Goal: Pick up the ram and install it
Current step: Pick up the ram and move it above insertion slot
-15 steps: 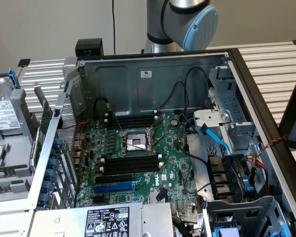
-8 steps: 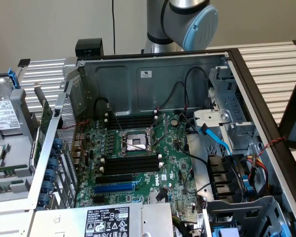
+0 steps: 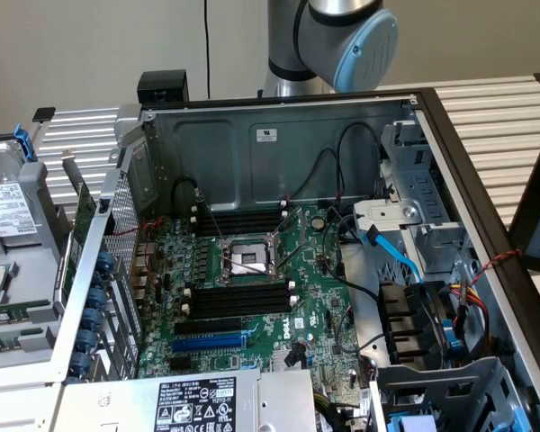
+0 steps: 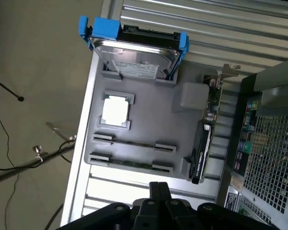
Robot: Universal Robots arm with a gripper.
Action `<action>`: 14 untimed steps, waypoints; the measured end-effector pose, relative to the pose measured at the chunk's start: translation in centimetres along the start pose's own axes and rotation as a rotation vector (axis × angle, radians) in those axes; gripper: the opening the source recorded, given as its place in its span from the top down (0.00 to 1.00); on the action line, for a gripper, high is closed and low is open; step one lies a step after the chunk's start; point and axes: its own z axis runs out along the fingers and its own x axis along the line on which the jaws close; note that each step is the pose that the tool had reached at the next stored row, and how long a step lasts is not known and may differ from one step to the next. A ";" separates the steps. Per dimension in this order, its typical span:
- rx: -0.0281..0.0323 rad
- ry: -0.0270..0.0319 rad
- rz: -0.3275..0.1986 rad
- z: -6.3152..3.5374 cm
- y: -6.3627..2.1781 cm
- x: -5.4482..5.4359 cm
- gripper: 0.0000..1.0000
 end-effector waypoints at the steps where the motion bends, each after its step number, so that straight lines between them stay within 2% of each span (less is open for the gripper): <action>1: -0.0011 0.0002 -0.019 0.01 0.00 0.0 0.90; 4: -0.0048 0.0006 -0.072 0.09 0.00 0.0 0.90; 14: -0.0114 0.0033 -0.255 0.27 -0.01 0.0 0.90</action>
